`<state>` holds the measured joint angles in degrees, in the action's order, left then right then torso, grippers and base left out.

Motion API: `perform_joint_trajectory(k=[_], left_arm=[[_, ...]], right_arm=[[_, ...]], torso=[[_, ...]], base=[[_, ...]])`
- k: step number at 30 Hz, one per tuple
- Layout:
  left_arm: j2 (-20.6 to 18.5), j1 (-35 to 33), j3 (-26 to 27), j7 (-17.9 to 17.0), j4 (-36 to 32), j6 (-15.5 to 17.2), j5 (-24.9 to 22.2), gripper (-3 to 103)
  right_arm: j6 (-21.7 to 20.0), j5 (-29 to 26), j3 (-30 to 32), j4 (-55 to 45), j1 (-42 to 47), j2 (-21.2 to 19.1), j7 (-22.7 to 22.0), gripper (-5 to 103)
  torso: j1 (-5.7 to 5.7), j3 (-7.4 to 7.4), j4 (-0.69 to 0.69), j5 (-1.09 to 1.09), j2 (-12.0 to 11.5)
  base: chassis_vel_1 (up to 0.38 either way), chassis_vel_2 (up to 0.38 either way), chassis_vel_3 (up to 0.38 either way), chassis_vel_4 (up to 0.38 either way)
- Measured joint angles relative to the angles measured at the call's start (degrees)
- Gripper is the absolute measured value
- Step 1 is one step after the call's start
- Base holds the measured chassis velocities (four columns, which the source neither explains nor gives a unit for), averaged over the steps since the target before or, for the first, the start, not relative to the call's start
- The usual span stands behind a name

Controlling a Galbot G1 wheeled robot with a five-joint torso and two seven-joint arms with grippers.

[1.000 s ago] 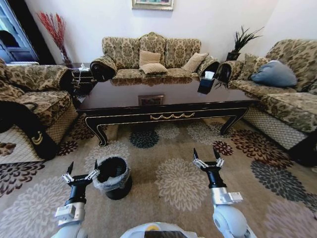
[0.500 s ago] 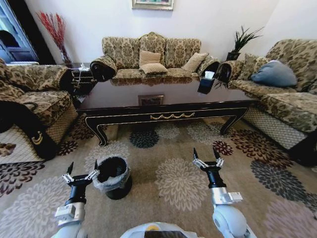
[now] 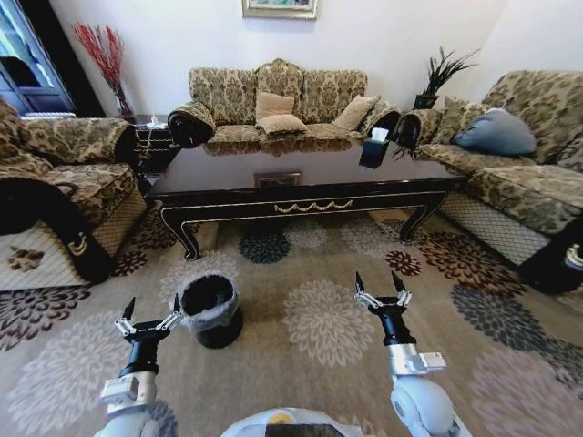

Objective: Move to the front of the table and pick up the trash from the floor, then place it into the trash bin.

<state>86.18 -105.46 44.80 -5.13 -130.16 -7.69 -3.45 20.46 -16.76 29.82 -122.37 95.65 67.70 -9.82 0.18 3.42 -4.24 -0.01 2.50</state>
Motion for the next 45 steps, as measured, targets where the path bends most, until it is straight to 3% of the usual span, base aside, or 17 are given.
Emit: perform_joint_trajectory(k=[45], left_arm=[[-0.02, 0.01, 0.00, -0.06, -0.02, 0.05, -0.01, 100]], right_arm=[[-0.02, -0.01, -0.01, 0.02, -0.02, -0.01, -0.04, 100]], torso=[[-0.01, -0.01, 0.00, -0.02, 0.02]], base=[[0.323, -0.364, -0.326, 0.367]])
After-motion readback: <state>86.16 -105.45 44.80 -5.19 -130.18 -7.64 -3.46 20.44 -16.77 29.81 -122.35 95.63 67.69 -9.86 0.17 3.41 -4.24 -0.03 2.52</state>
